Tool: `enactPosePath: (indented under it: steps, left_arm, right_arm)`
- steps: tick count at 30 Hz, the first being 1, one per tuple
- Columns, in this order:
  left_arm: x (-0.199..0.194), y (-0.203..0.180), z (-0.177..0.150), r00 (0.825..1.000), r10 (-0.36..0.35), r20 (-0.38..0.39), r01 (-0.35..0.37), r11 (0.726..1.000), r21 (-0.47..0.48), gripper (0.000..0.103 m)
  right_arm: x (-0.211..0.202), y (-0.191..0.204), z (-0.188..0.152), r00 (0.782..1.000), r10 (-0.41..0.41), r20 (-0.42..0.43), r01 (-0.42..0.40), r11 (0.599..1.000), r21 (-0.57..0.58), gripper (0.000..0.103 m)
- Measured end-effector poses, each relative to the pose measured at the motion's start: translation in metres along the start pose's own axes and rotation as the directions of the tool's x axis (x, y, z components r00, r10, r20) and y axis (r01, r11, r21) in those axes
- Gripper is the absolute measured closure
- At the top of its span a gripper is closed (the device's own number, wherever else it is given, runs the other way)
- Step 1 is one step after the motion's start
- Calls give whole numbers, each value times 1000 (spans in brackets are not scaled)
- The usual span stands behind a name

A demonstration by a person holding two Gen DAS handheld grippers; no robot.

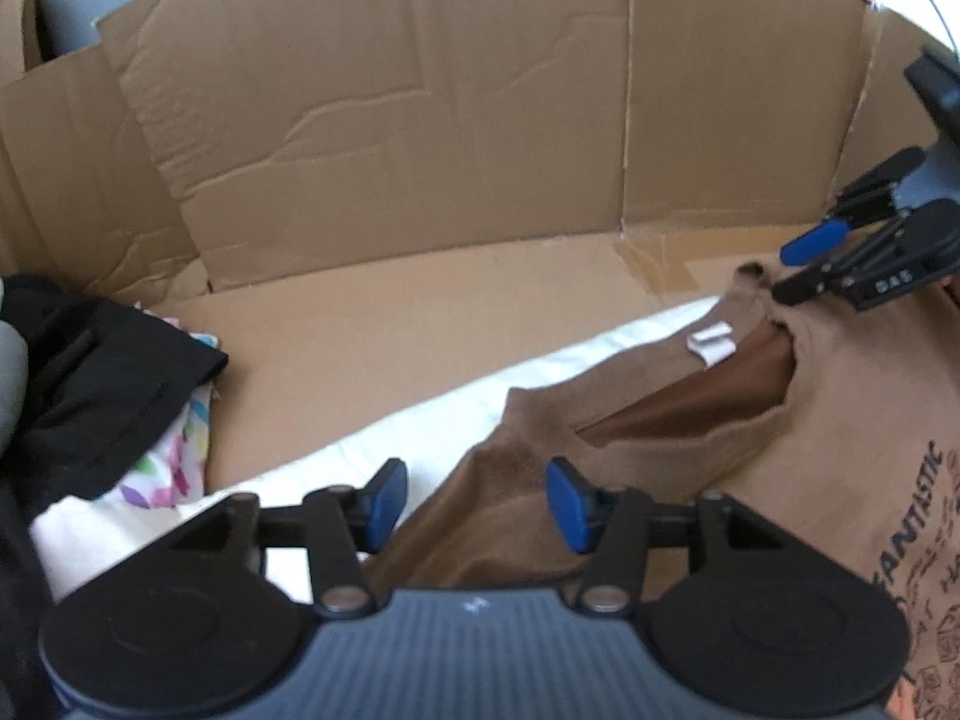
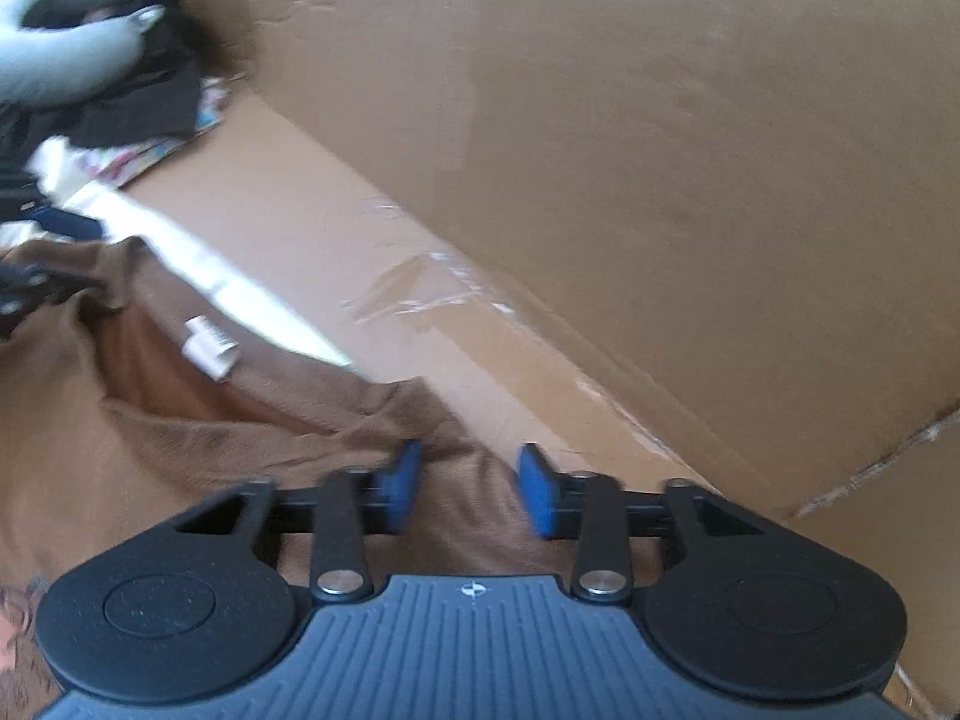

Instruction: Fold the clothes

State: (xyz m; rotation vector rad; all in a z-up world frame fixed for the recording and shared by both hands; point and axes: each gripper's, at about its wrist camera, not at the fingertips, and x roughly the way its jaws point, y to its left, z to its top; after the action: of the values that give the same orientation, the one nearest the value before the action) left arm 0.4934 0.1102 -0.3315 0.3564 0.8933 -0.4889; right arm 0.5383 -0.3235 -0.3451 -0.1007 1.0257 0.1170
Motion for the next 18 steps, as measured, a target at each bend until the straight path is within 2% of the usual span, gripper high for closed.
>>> enactPosePath:
  steps: [1, 2, 3, 8, 9, 11, 14, 15, 18]
  left_arm:
    - [1, -2, -1, 1000, 6, 7, -6, 1000, 11, 68]
    - [2, -2, -1, 1000, 14, 10, -15, 1000, 17, 91]
    - [3, -1, 0, 1000, 21, 9, -21, 1000, 11, 96]
    - [1, 6, 8, 998, 42, 40, -40, 998, -41, 98]
    - [2, 6, 9, 997, 68, 47, -66, 997, -43, 102]
    - [3, 9, 12, 991, 122, 59, -118, 990, -76, 103]
    - [7, 20, 17, 983, 182, 26, -176, 973, -146, 101]
    - [5, 21, 18, 984, 173, 30, -167, 974, -153, 98]
    - [-11, 18, 17, 986, 153, 74, -141, 980, -137, 95]
  right_arm:
    - [-1, 4, 0, 1000, -5, -2, 5, 1000, -29, 93]
    - [-2, 8, 1, 1000, -22, -3, 22, 998, -61, 101]
    - [-2, 11, 3, 1000, -31, -3, 30, 996, -79, 103]
    - [-7, 9, 11, 996, -71, 50, 73, 996, -43, 103]
    - [-6, 9, 12, 995, -84, 54, 86, 996, -34, 103]
    - [-4, 10, 12, 992, -108, 58, 110, 994, -20, 103]
    - [-3, 11, 14, 984, -171, 57, 171, 985, 7, 102]
    - [-4, 8, 14, 981, -183, 55, 182, 983, 29, 102]
    - [-19, 4, 12, 986, -139, 96, 135, 990, 48, 99]
